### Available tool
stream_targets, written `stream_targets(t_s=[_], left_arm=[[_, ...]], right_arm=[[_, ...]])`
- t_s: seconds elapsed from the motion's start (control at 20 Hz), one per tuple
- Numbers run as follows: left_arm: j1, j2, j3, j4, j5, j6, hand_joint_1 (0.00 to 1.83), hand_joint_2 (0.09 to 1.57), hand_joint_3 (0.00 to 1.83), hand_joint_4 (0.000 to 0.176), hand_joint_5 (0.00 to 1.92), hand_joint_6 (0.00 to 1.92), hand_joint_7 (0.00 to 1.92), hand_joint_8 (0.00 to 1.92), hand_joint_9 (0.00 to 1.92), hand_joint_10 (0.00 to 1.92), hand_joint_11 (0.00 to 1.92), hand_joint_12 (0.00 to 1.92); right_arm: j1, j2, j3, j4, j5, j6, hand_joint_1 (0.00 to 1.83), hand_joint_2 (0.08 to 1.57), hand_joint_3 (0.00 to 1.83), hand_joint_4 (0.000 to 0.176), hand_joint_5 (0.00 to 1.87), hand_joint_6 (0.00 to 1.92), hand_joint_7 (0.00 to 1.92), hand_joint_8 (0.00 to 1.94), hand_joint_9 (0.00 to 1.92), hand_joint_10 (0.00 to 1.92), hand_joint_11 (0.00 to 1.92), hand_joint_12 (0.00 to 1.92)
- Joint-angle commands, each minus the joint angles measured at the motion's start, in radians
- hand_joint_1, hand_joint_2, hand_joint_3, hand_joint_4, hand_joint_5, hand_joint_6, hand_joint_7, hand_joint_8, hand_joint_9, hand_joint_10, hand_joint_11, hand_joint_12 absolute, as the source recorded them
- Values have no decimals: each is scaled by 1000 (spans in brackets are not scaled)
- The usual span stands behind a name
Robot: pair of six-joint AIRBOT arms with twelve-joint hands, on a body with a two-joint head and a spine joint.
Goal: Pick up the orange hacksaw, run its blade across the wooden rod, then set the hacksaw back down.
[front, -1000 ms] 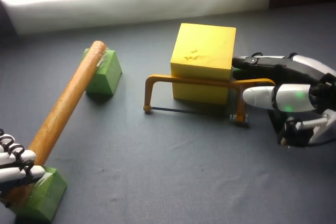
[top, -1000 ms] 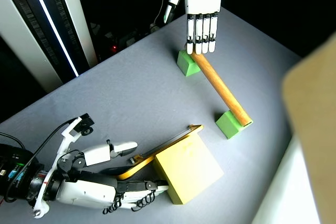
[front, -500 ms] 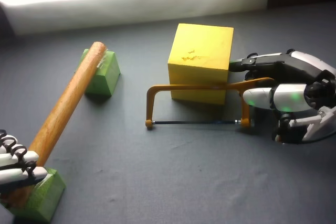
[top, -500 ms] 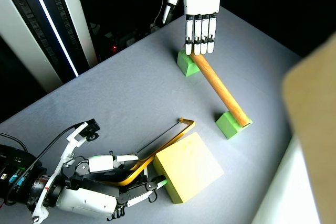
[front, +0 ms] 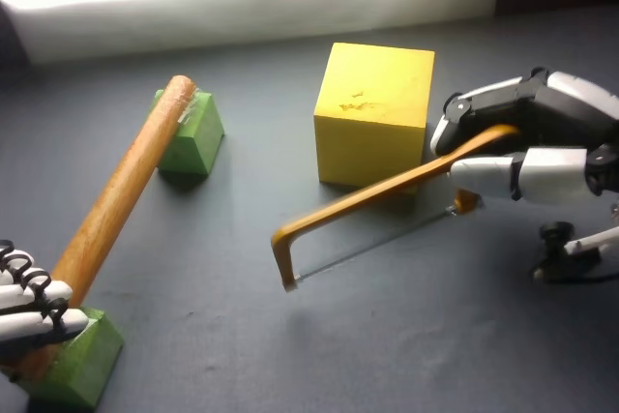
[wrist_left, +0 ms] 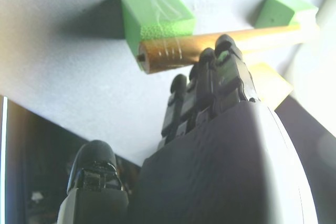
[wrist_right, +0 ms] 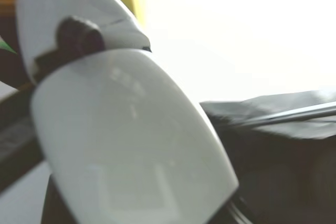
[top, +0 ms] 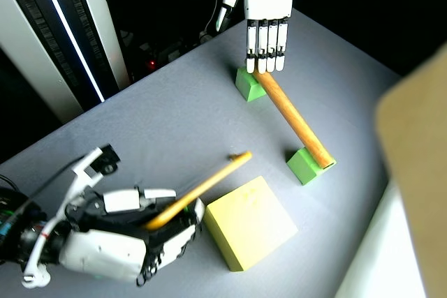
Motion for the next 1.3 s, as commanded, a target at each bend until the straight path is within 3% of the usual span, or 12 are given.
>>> stream_targets(t_s=[0.0, 0.3, 0.35, 0.45, 0.55, 0.6, 0.7, 0.75, 0.85, 0.9, 1.0, 1.25], left_arm=[[-8, -2, 8, -11, -35, 1, 0, 1203, 2, 0, 40, 4, 31, 5, 4, 2, 36, 26], [-9, -4, 10, -11, -35, 1, 0, 1201, 0, 0, 25, 2, 26, 5, 1, 0, 26, 26], [-10, -4, 10, -11, -35, 1, 0, 1205, 2, 0, 19, 0, 20, 2, 0, 0, 18, 24], [-13, -6, 11, -11, -35, 1, 0, 1207, 2, 0, 19, 1, 17, 0, 0, 0, 14, 24], [-14, -6, 11, -11, -36, 1, 0, 1208, 2, 0, 30, 5, 18, 2, 0, 0, 13, 25], [-14, -6, 11, -11, -36, 1, 0, 1207, 2, 0, 36, 7, 25, 5, 4, 1, 21, 29], [-14, -7, 12, -11, -36, 1, 0, 1207, 1, 0, 28, 3, 20, 2, 0, 0, 8, 26], [-14, -7, 12, -11, -36, 1, 0, 1209, 2, 0, 32, 4, 19, 2, 0, 0, 10, 28], [-13, -7, 14, -11, -36, 1, 0, 1207, 1, 0, 35, 5, 21, 2, 0, 0, 9, 29], [-13, -7, 15, -11, -36, 1, 0, 1202, 0, 0, 34, 4, 27, 4, 0, 0, 11, 31], [-13, -7, 15, -11, -36, 1, 0, 1205, 0, 0, 30, 1, 23, 2, 0, 0, 0, 27], [-13, -8, 17, -11, -36, 0, 0, 1205, 0, 0, 22, 0, 1, 0, 0, 0, 0, 31]], right_arm=[[7, 24, -7, 44, 167, 5, 1233, 1140, 0, 0, 908, 960, 974, 1187, 909, 1026, 712, 1423], [4, 91, -105, 173, 219, -77, 1231, 1142, 0, 0, 916, 946, 960, 1211, 893, 1048, 696, 1454], [10, 98, -105, 173, 226, -87, 1338, 1150, 3, 0, 868, 968, 915, 1208, 850, 1290, 682, 1467], [24, 109, -106, 182, 239, -115, 1240, 1140, 0, 0, 915, 936, 969, 1204, 891, 1094, 698, 1448], [54, 123, -115, 227, 254, -203, 1236, 1142, 1, 0, 899, 959, 974, 1199, 918, 1028, 716, 1411], [65, 131, -127, 262, 264, -243, 1342, 1142, 4, 0, 871, 959, 928, 1178, 883, 1254, 725, 1404], [88, 148, -167, 354, 285, -326, 1364, 1154, 1, 0, 852, 983, 895, 1210, 849, 1343, 707, 1431], [98, 154, -184, 383, 298, -362, 1256, 1150, 0, 0, 894, 964, 939, 1227, 857, 1156, 700, 1439], [127, 165, -226, 453, 317, -446, 1361, 1152, 1, 0, 861, 974, 900, 1206, 847, 1341, 712, 1447], [138, 165, -241, 477, 320, -469, 1261, 1141, 0, 0, 911, 939, 959, 1195, 872, 1149, 715, 1438], [161, 159, -257, 500, 322, -500, 1360, 1155, 1, 0, 857, 976, 895, 1213, 840, 1353, 706, 1447], [236, 119, -257, 541, 342, -577, 1236, 1138, 0, 0, 910, 949, 981, 1182, 916, 1028, 719, 1409]])
